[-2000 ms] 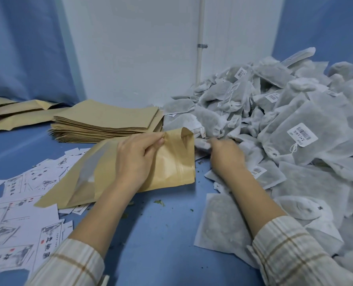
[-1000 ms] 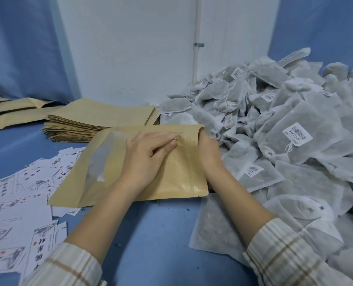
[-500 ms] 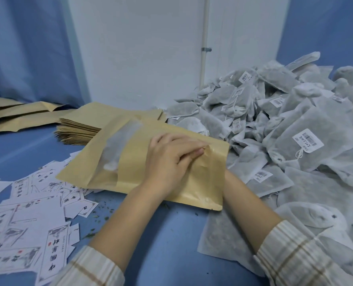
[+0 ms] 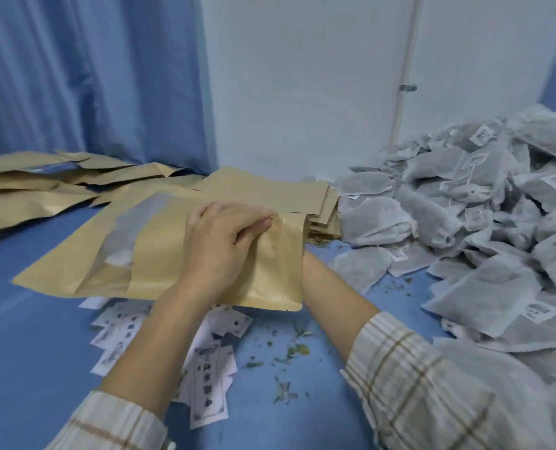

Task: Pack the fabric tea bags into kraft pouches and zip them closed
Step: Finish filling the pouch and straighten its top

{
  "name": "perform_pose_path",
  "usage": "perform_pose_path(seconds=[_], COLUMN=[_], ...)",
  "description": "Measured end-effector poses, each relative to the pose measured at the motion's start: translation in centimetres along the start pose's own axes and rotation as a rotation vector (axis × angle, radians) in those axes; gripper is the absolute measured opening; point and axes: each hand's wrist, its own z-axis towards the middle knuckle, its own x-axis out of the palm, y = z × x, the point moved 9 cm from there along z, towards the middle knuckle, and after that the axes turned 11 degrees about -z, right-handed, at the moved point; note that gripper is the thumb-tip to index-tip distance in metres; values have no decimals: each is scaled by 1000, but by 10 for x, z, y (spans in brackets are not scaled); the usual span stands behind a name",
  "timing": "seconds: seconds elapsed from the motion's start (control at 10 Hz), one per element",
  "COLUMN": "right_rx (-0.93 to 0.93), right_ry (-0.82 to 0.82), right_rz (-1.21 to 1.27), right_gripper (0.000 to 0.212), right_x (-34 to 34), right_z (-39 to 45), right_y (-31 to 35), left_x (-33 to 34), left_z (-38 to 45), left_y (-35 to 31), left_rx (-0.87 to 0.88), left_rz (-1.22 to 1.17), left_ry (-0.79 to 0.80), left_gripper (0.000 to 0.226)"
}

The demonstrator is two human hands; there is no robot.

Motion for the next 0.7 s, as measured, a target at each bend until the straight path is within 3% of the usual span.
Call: perform_pose_path(seconds=[0.1, 0.2, 0.3, 0.4, 0.5, 0.6, 0.7], right_rx=[27, 16, -277, -548, -467, -315, -350], right_ry=[68, 79, -110, -365, -408, -230, -208], right_rz=[-68, -48, -175, -645, -845, -1397, -1395], right_gripper=[31, 30, 27, 23, 14, 29, 46], right_x=[51, 74, 60, 33, 1, -5, -5], right_z=[40, 46, 51, 44, 55, 72, 69], right_y=[-2, 1, 23, 30, 12, -19, -23], left_x=[-44, -68, -74, -73, -75, -76, -74], left_z=[-8, -20, -31, -34, -35, -36, -36], left_y=[48, 93, 120, 125, 128, 130, 130], left_rx=[-80, -208, -305, -271, -255, -263, -262], left_rz=[129, 70, -22, -11, 6, 10, 13], left_ry=[-47, -104, -186, -205, -212, -221, -223], left_gripper=[19, 17, 19, 16, 15, 15, 15])
